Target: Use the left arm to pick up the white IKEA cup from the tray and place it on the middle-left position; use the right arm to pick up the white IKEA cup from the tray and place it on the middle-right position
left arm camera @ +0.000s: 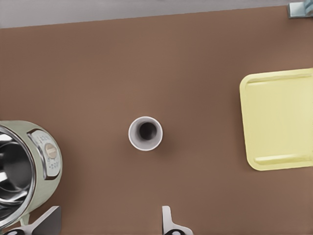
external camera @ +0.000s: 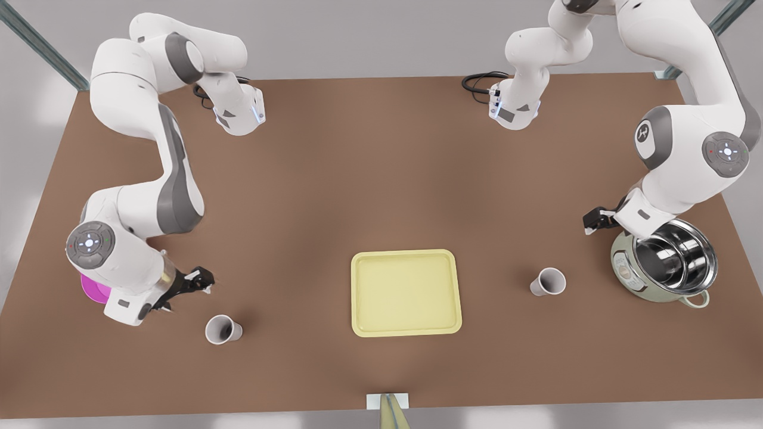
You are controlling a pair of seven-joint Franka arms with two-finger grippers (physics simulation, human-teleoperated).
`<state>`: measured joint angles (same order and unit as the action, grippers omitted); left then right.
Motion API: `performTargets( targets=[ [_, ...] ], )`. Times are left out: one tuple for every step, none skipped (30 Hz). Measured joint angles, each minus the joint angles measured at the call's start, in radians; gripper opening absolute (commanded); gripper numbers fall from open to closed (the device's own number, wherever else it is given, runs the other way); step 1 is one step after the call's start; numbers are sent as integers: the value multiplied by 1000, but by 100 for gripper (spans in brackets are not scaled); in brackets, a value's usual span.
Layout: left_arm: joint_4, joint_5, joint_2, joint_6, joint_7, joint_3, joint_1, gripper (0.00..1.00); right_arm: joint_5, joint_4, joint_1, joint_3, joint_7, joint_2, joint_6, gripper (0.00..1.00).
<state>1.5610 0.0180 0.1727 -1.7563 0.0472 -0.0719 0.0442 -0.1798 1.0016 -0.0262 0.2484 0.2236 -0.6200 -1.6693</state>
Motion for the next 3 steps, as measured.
performTargets(
  targets=[
    [0, 0, 0, 0, -2, 0, 0, 100, -1, -1, -2, 1, -27, 14, 19, 100],
    [0, -1, 0, 0, -3, 0, 0, 100, -1, -1, -2, 2, -57, 23, 36, 100],
    [0, -2, 0, 0, -5, 0, 0, 100, -2, -1, -2, 1, -88, 28, 50, 100]
  ],
)
